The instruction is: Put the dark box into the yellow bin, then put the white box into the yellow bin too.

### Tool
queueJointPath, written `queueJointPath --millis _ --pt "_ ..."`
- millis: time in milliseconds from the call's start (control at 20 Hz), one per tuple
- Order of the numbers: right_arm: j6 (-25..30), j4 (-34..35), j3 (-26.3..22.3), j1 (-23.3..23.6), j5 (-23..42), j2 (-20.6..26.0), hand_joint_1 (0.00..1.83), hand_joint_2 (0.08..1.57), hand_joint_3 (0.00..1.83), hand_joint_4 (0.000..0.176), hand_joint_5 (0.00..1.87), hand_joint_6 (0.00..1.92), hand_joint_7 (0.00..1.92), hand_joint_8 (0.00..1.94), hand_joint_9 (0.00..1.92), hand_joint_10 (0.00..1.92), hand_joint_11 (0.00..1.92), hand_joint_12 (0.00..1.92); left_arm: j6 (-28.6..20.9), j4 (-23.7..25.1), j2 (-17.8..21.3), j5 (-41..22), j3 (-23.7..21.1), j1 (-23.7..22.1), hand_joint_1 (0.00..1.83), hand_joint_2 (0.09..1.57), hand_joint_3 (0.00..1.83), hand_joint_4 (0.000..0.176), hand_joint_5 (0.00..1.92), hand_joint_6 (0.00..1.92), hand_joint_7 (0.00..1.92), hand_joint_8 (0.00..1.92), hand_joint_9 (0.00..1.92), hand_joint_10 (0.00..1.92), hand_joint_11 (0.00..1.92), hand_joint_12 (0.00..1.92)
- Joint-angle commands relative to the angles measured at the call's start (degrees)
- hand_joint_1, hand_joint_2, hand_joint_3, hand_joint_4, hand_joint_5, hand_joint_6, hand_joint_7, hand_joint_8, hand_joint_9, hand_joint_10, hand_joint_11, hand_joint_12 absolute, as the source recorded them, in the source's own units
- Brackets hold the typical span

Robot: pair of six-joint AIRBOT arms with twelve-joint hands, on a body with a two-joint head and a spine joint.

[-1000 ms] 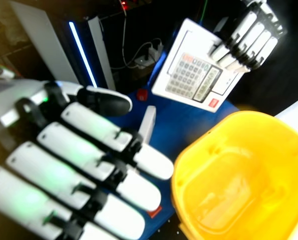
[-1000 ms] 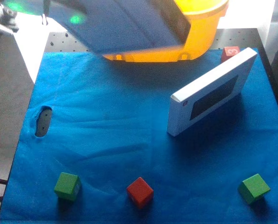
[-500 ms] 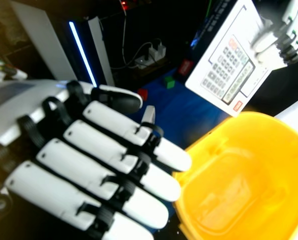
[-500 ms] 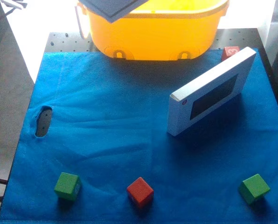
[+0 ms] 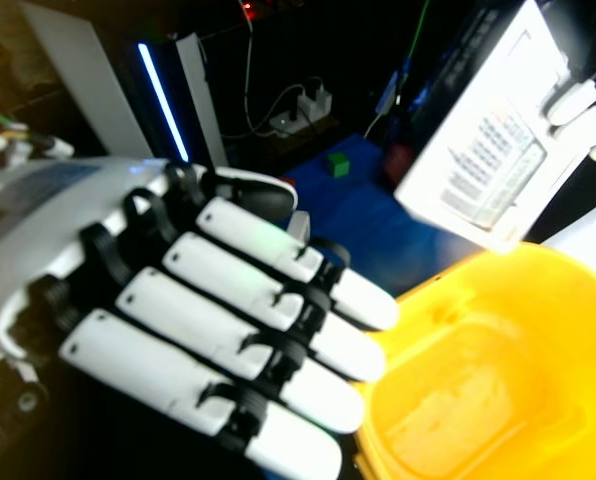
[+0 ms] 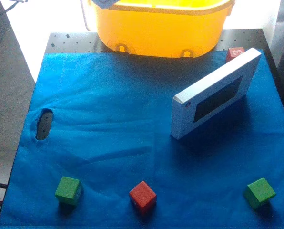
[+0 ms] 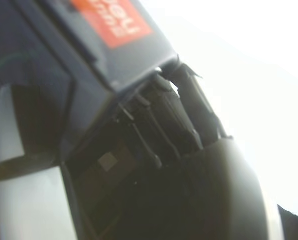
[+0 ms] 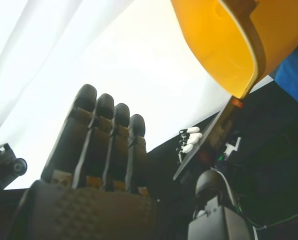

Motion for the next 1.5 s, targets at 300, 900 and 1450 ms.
queueJointPath --millis 300,900,1450 --pt "0.1 0.5 0.3 1.1 7.0 -0.4 0.00 1.10 0.01 0.000 0.44 0.01 0.51 0.01 0.53 0.01 0.50 0.02 -1.0 -4.5 0.6 -5.3 -0.4 -2.8 1.57 1.14 0.00 0.000 0.70 1.18 0.84 0.21 0.81 1.05 0.75 1.56" --pt "0.4 0.5 0.2 1.6 8.8 -2.0 0.00 1.08 0.00 0.000 0.44 0.00 0.50 0.00 0.50 0.00 0.48 0.02 0.3 -3.3 -4.8 -6.9 4.4 -5.4 1.25 1.10 0.00 0.000 1.12 0.64 0.92 1.21 0.79 1.01 0.67 1.47" --pt "1.8 -1.0 0.3 1.7 10.8 -3.4 0.00 1.06 0.00 0.000 0.42 0.00 0.49 0.00 0.48 0.00 0.47 0.01 -1.5 -3.7 -11.9 -10.7 11.4 -4.4 1.24 1.08 0.00 0.009 1.10 0.73 1.02 1.00 0.85 0.81 0.58 1.33"
